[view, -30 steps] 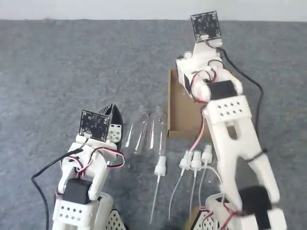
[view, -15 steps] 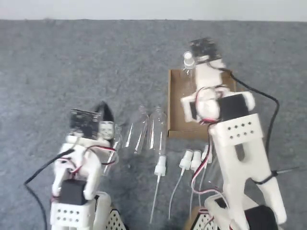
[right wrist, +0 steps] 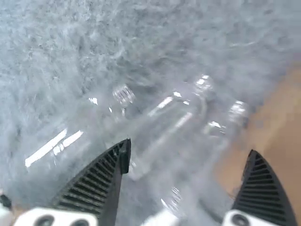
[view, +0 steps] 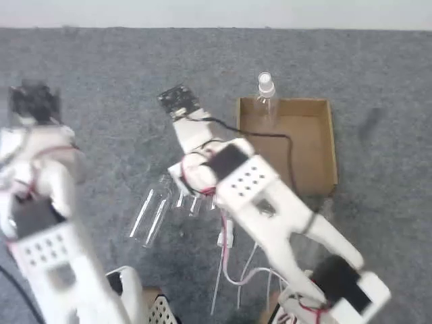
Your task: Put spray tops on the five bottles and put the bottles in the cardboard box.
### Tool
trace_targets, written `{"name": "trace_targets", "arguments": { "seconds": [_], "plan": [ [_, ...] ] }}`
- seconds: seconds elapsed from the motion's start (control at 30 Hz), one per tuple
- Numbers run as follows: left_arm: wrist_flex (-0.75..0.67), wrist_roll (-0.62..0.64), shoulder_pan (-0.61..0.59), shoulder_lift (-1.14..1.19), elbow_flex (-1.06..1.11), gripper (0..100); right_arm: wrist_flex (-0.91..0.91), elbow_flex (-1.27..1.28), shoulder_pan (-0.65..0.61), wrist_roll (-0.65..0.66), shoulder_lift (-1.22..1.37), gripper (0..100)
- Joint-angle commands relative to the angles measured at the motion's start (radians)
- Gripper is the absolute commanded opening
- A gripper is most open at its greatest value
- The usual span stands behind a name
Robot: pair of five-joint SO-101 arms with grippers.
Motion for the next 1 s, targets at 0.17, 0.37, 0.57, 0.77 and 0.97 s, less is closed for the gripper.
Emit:
{"name": "trace_targets", "arguments": {
  "seconds": [0.17, 0.37, 0.57, 0.77, 0.97],
  "plan": [
    [-0.035, -0.115, -0.095, 0.319, -0.16, 1, -0.153, -0.012, -0.048, -0.19, 0.107, 31.4],
    [-0.114, -0.118, -0.092, 0.334, -0.113, 1, -0.202, -0.012, -0.048, -0.238, 0.173, 31.4],
    [-0.117, -0.118, -0.092, 0.341, -0.101, 1, -0.268, -0.012, -0.047, -0.265, 0.269, 31.4],
    [-0.117, -0.118, -0.092, 0.341, -0.101, 1, -0.271, -0.012, -0.047, -0.265, 0.314, 29.9],
    [-0.115, -0.118, -0.092, 0.336, -0.101, 1, -0.272, -0.011, -0.048, -0.267, 0.314, 15.5]
  ]
}}
